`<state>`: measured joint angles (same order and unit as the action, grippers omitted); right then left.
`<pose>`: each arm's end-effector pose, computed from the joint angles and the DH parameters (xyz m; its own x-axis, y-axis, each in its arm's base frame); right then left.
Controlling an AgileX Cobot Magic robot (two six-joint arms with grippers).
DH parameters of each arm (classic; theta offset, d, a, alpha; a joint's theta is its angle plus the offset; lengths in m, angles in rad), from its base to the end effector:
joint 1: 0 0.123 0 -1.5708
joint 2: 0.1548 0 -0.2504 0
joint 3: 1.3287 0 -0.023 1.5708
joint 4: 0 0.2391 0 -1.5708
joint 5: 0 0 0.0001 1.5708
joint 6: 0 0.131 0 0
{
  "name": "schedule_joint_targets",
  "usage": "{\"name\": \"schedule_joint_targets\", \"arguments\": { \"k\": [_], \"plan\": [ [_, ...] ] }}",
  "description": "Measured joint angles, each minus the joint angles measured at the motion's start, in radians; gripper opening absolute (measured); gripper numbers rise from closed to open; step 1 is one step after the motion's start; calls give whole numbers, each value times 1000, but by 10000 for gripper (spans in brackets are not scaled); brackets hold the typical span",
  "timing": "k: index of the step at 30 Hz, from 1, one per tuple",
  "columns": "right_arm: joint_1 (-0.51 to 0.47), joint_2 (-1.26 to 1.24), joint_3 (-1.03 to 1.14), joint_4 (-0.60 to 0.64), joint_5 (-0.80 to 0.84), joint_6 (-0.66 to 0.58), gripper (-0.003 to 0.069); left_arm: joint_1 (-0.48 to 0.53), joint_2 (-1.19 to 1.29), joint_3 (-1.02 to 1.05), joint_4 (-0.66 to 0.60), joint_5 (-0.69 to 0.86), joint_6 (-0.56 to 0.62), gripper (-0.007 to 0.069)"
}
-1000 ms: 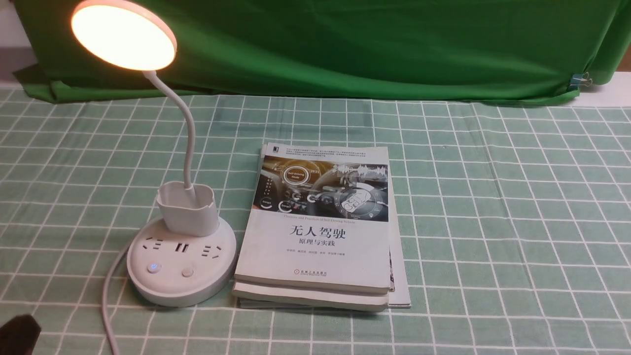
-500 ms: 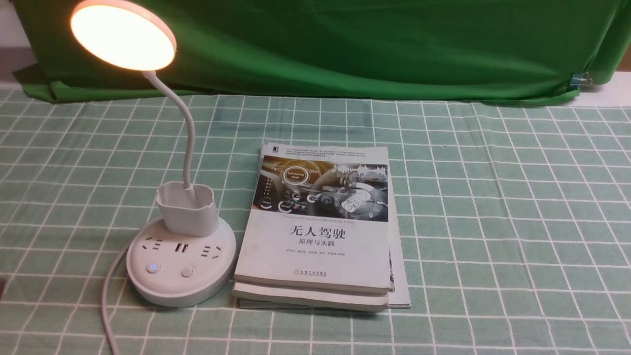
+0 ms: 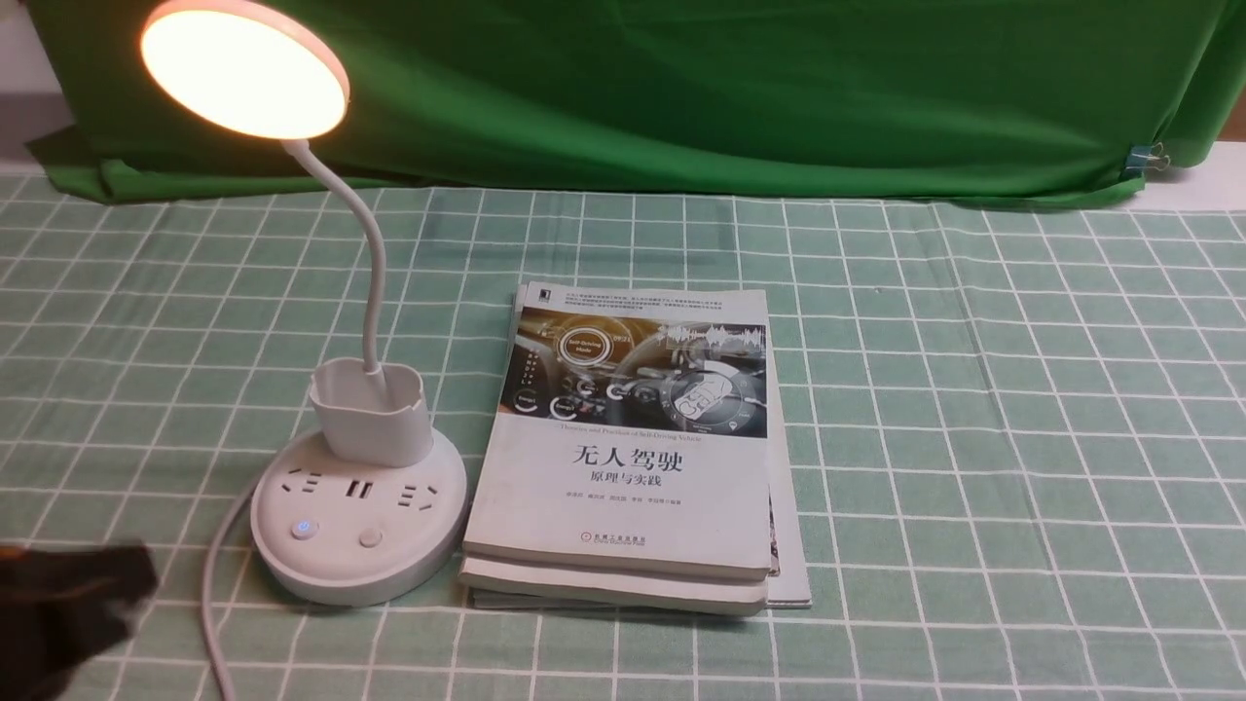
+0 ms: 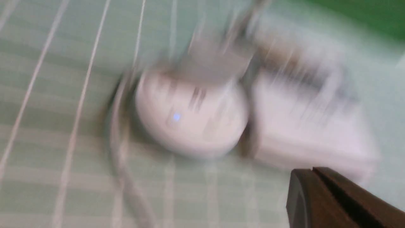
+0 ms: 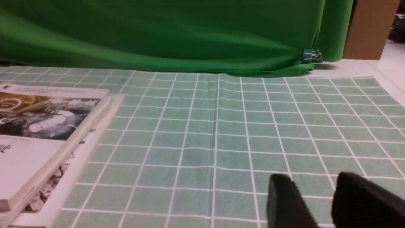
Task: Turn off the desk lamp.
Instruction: Use the left arm to press the button switch on the lamp holder
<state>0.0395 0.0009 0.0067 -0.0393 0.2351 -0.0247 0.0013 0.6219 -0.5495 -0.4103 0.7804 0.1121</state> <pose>0.1185 0.0035 0.1834 -0.1523 -0.0689 -0.9859 -0.0401 0.9972 -0.0635 0.1545 -0.0366 0.2419 -0.6885 -0.1800 -0.7025 0.0823 0.9431 -0.3223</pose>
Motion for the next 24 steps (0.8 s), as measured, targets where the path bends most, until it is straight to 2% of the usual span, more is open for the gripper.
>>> {"name": "schedule_joint_targets", "arguments": {
  "k": [2, 6, 8, 10, 11, 13, 15, 19, 24],
  "plan": [
    [0, 0, 0, 0, 0, 0, 242, 0, 153, -59, 30, 82, 42, 0],
    [0, 0, 0, 0, 0, 0, 242, -32, 415, -144, 42, 104, 77, 0],
    [0, 0, 0, 0, 0, 0, 242, -86, 505, -175, 51, 103, 88, 0],
    [0, 0, 0, 0, 0, 0, 242, -206, 617, -231, 85, 109, 88, 0],
    [0, 0, 0, 0, 0, 0, 242, -216, 625, -231, 89, 109, 88, 0],
    [0, 0, 0, 0, 0, 0, 242, -334, 722, -302, 145, 121, 45, 0],
    [0, 0, 0, 0, 0, 0, 242, -373, 772, -347, 172, 128, 16, 0],
    [0, 0, 0, 0, 0, 0, 242, -384, 871, -436, 205, 143, -15, 0],
    [0, 0, 0, 0, 0, 0, 242, -325, 987, -537, 244, 180, -30, 0]
  ]
}}
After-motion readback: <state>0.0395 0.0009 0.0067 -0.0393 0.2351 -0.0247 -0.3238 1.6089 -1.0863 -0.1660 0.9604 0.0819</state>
